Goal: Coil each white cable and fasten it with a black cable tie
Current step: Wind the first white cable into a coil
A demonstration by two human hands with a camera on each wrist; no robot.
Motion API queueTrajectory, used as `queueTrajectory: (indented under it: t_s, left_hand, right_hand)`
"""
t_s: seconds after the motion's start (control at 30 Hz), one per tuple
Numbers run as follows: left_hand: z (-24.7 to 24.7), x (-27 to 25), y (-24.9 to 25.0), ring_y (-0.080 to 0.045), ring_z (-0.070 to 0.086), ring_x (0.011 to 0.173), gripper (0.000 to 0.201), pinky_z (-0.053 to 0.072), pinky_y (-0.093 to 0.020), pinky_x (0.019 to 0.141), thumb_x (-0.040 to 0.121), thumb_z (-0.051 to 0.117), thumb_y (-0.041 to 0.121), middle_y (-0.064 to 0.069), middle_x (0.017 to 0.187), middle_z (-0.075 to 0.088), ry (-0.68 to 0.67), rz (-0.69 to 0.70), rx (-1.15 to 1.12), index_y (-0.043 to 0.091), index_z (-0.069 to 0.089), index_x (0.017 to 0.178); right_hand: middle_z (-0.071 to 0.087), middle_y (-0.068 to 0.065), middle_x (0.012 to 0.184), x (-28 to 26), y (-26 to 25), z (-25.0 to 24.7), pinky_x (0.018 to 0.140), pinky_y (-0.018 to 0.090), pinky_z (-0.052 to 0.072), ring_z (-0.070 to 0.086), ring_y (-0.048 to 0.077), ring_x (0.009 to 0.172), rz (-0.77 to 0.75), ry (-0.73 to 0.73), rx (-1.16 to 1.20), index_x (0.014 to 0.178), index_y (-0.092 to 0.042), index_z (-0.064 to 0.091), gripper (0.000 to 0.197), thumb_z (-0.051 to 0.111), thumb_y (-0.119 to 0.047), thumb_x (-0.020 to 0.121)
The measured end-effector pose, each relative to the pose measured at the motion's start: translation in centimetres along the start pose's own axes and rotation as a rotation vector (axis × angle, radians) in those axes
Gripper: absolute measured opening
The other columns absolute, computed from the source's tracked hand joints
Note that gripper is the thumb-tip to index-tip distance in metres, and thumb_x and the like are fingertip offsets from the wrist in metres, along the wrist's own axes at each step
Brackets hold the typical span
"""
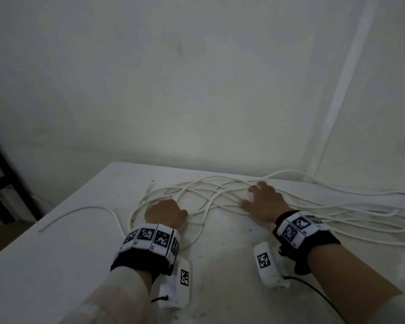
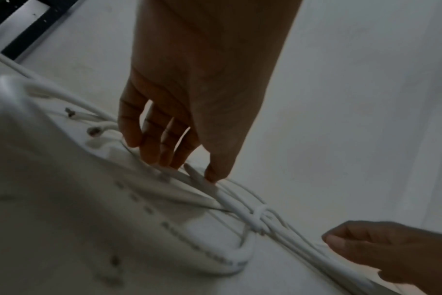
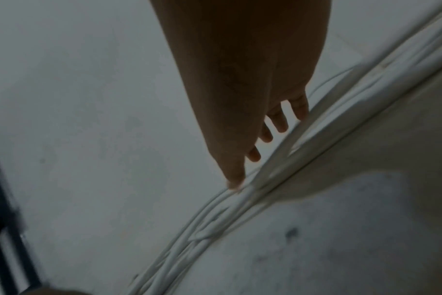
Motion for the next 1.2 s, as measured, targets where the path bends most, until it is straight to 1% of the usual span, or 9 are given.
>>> queueTrajectory:
  t_s: [0.23,0.37,0.47,0.63,0.8,0.87,0.97,1.07,1.2]
  left_hand:
    - [0.0,0.6,-0.4,-0.036,0.052,0.115,0.038,0.041,-0.037,0.093,0.095,0.036,0.013,-0.025,0.126,0.052,0.075,-0.065,-0.349,-0.005,0.036,0.128]
    - [-1.7,-0.4,0.3,-0.037,0.063,0.085,0.012,0.048,-0.038,0.073,0.097,0.032,0.011,-0.030,0.102,0.060,0.262,0.037,-0.717,0.002,0.034,0.106]
    - [-4.0,-2.3,1.5,-0.017,0.058,0.052,0.009,0.046,-0.023,0.050,0.100,0.029,0.019,-0.018,0.079,0.061,0.433,0.161,-0.900,0.011,0.033,0.100]
    - [-7.6,-5.6,3.3,-0.009,0.042,0.052,0.027,0.031,-0.028,0.054,0.099,0.032,0.027,0.003,0.058,0.044,0.704,0.338,-0.895,0.011,0.049,0.114]
    - [-9.0,-7.9,5.4,-0.008,0.040,0.053,0.029,0.029,-0.027,0.053,0.099,0.035,0.024,0.006,0.058,0.043,0.685,0.446,-0.876,0.011,0.055,0.116]
    - [-9.3,-8.8,6.2,-0.009,0.043,0.060,0.031,0.027,-0.024,0.058,0.099,0.036,0.023,0.008,0.067,0.048,0.676,0.488,-0.807,0.011,0.056,0.118]
    - [-9.3,-9.8,7.1,-0.008,0.043,0.063,0.029,0.031,-0.022,0.064,0.099,0.036,0.018,0.009,0.071,0.048,0.617,0.550,-0.784,0.007,0.058,0.114]
    - [-9.1,-11.0,8.4,-0.005,0.042,0.060,0.027,0.037,-0.024,0.061,0.099,0.036,0.015,0.010,0.067,0.046,0.549,0.604,-0.788,0.004,0.059,0.110]
    - [-8.9,-13.6,10.7,-0.001,0.043,0.063,0.025,0.034,-0.010,0.059,0.098,0.037,0.013,0.013,0.069,0.046,0.505,0.679,-0.727,0.006,0.059,0.107]
  right_hand:
    - [0.039,0.015,0.136,1.1,4.4,0.8,0.102,0.042,0.032,0.038,0.033,0.124,0.169,-0.013,0.071,0.133,-0.011,0.036,0.043,0.036,-0.031,0.095]
    - [0.042,0.013,0.133,1.3,4.2,1.0,0.103,0.041,0.033,0.037,0.031,0.123,0.118,-0.020,0.054,0.128,-0.013,0.042,0.036,0.035,-0.010,0.093]
    - [0.042,0.013,0.130,1.1,3.8,0.6,0.098,0.039,0.037,0.043,0.031,0.117,0.066,-0.013,0.025,0.121,-0.010,0.047,0.032,0.037,-0.006,0.091]
    - [0.039,0.016,0.128,-0.4,3.0,-1.7,0.088,0.036,0.038,0.049,0.033,0.107,-0.085,0.131,0.077,0.122,-0.002,0.043,0.034,0.035,0.003,0.089]
    - [0.055,0.013,0.115,-3.5,2.8,-4.5,0.085,0.035,0.039,0.052,0.030,0.108,-0.262,0.304,-0.103,0.122,-0.009,0.051,0.028,0.044,-0.016,0.096]
    - [0.063,0.013,0.084,-5.6,2.5,-6.1,0.062,0.035,0.044,0.063,0.031,0.076,-0.375,0.456,-0.166,0.090,-0.005,0.064,0.013,0.068,-0.004,0.078]
    - [0.056,0.000,0.056,-7.9,3.1,-7.1,0.041,0.022,0.034,0.054,0.020,0.043,-0.414,0.498,-0.253,0.061,-0.015,0.061,0.035,0.088,-0.002,0.042]
    - [0.052,0.000,0.057,-11.1,2.6,-8.4,0.048,0.021,0.023,0.050,0.019,0.044,-0.547,0.553,-0.270,0.061,-0.015,0.059,0.041,0.085,0.008,0.039]
    - [0.053,0.001,0.064,-14.6,2.0,-9.6,0.054,0.022,0.023,0.047,0.019,0.051,-0.637,0.611,-0.246,0.068,-0.015,0.060,0.041,0.078,0.015,0.046]
Point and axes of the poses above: each hand's wrist, its own x-axis towards the middle knuckle, its own z-axis out of the palm, y = z × x, the point moved 5 cm from there along x, towards the middle knuckle
